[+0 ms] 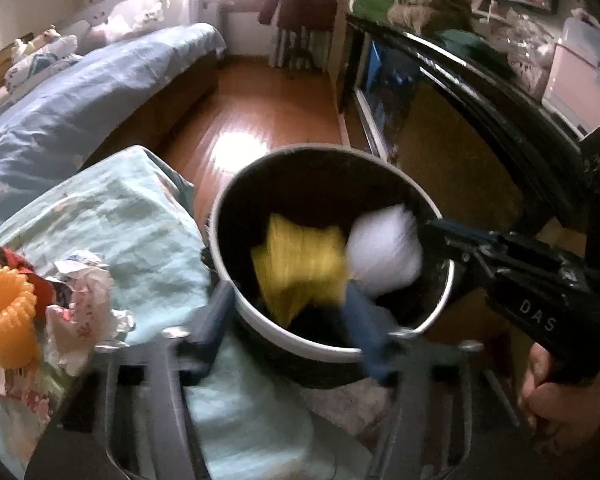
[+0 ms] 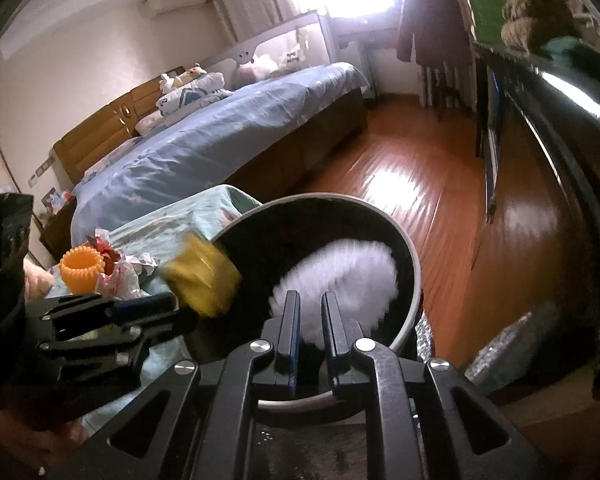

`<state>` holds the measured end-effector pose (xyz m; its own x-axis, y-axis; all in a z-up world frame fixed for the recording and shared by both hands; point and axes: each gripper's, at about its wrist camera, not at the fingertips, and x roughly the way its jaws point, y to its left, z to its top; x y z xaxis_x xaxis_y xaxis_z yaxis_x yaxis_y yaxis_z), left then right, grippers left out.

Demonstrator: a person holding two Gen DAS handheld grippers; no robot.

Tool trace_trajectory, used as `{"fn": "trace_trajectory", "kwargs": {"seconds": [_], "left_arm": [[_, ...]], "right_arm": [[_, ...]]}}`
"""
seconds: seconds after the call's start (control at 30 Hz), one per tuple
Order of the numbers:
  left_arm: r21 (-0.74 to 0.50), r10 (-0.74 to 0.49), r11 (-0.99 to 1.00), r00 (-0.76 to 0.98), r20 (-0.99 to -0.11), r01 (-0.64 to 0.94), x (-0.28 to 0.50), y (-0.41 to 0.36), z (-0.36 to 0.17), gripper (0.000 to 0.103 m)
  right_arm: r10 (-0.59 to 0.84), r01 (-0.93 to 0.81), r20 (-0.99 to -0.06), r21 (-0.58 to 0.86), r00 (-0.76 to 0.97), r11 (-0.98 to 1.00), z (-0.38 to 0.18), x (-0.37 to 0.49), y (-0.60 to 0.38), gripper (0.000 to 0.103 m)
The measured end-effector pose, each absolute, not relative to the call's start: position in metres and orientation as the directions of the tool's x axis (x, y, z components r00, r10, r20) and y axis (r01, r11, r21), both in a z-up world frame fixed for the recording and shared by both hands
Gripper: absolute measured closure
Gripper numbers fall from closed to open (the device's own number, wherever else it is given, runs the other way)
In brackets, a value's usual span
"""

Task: Collect trash
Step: 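Carry the wrapper and mesh sleeve over the bin and open both grippers, then grasp the green milk carton with the left gripper while the right gripper grasps the white-red plastic bag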

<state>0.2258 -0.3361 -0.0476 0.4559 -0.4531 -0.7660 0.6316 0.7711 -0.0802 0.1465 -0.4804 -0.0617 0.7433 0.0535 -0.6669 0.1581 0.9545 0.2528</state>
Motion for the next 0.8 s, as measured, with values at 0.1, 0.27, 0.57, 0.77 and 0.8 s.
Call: {"fn": "trace_trajectory", "kwargs": {"seconds": [0.1, 0.27, 0.57, 0.77, 0.8], "left_arm": [[-0.072, -0.444, 0.782, 0.472, -0.762, 0.619, 0.223, -0.330, -0.046, 0.043], [-0.106, -0.447, 0.806, 0.481, -0.754, 0.583, 0.215, -0.306, -0.049, 0.042], [-0.145, -0.414, 0.863, 0.513, -0.752, 0.484, 0.192, -0.243, -0.063, 0.040], [-0.170, -0.386, 0.897, 0.536, -0.751, 0.408, 0.183, -0.197, -0.069, 0.040], [-0.172, -0.381, 0.902, 0.541, -0.750, 0.397, 0.181, -0.190, -0.069, 0.039]], "right_arm": [[0.061, 0.163, -0.670, 0.266, 0.740, 0.950, -0.063, 0.146, -0.482, 0.067], [0.080, 0.142, -0.662, 0.275, 0.745, 0.951, -0.062, 0.143, -0.473, 0.051], [0.148, 0.081, -0.644, 0.312, 0.751, 0.947, -0.060, 0.132, -0.442, 0.021], [0.191, 0.035, -0.626, 0.330, 0.756, 0.943, -0.058, 0.124, -0.418, 0.014], [0.198, 0.027, -0.625, 0.331, 0.755, 0.943, -0.058, 0.124, -0.413, 0.013]]}}
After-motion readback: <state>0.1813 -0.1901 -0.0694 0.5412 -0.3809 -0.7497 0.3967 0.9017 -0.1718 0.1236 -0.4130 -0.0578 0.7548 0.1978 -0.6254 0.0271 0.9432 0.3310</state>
